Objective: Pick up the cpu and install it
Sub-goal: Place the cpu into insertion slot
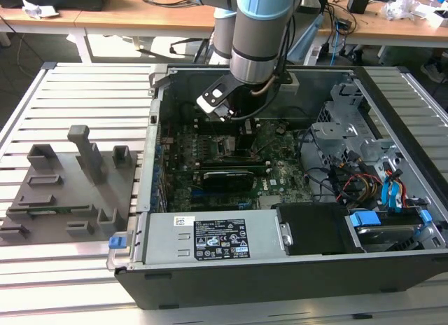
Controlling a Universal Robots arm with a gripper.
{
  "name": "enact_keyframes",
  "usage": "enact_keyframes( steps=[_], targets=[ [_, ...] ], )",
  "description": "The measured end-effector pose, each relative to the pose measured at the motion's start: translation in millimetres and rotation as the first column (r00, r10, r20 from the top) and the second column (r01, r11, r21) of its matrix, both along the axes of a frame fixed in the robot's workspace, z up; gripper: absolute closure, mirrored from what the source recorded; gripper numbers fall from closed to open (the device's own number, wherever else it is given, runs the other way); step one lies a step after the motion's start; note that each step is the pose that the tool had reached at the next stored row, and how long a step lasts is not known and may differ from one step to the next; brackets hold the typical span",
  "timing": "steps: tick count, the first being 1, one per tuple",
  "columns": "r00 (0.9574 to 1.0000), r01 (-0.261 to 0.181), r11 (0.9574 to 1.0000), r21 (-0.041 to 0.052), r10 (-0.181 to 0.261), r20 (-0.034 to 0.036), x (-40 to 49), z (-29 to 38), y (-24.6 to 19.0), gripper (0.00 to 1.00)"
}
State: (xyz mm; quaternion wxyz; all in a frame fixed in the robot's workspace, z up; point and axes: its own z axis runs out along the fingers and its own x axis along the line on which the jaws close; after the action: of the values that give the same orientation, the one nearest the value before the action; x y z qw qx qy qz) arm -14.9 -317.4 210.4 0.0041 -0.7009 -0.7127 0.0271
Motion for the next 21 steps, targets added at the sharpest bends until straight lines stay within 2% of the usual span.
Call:
enact_keyframes(
  steps=[8, 11, 21],
  targets=[
    [1.0000, 0.000, 1.0000, -0.0002, 0.000, -0.0001, -0.6, -6.0, 1.9, 0.45],
    [1.0000, 0.000, 1.0000, -0.0001, 0.000, 0.0000, -0.6, -7.3, 5.7, 0.45],
    [0.9998, 0.021, 0.9998, -0.0003, -0.021, -0.0002, -1.1, -14.4, 8.9, 0.45]
  ],
)
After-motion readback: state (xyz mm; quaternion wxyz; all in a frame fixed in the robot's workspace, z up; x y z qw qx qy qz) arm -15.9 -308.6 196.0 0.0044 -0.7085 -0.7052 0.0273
